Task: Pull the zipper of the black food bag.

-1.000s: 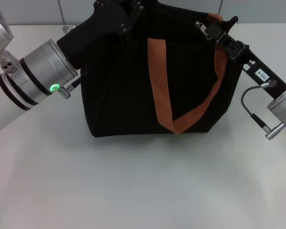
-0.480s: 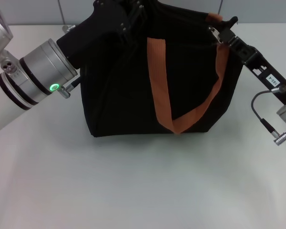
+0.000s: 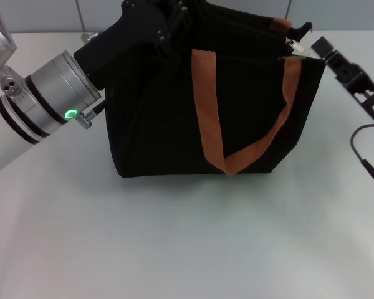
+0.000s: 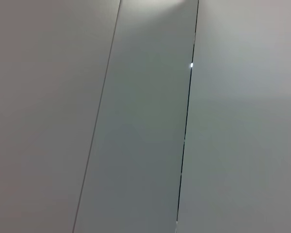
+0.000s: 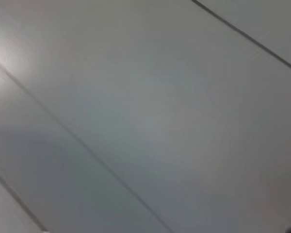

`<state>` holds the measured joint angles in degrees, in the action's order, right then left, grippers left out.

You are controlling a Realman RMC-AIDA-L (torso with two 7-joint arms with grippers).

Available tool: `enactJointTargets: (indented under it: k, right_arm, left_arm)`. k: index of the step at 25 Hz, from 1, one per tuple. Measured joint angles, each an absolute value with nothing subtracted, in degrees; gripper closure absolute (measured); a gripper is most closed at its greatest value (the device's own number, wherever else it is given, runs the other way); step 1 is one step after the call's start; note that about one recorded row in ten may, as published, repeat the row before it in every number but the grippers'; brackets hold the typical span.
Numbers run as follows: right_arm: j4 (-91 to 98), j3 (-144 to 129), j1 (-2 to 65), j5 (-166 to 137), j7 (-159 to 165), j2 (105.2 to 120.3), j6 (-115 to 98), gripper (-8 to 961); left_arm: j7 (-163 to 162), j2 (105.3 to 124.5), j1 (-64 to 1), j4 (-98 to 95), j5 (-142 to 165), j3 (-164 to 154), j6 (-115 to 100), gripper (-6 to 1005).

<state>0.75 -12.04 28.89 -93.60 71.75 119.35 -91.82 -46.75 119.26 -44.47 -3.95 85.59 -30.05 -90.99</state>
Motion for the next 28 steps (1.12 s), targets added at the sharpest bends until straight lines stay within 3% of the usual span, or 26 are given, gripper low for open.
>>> enactJointTargets:
  k: [12,22,28]
  right_arm:
    - [-1.33,-8.94,23.23,-92.81,58.31,119.63,-104.71,801]
    - [-1.62,-10.64,23.47,-94.17,57.75,119.73,-106.47,578]
    - [-1.66,-14.04,23.31,-94.22,57.88,119.52,-108.63,376]
  left_arm:
    - [-46.75,119.27,-43.77,-3.79,85.53,-30.05,-90.90,900]
    - [-46.74,119.26,-43.59,-3.78,85.42,-30.06,-86.01,896]
    - [-46.74,119.27,-43.45,-3.78,85.96,-31.32,-83.23,894]
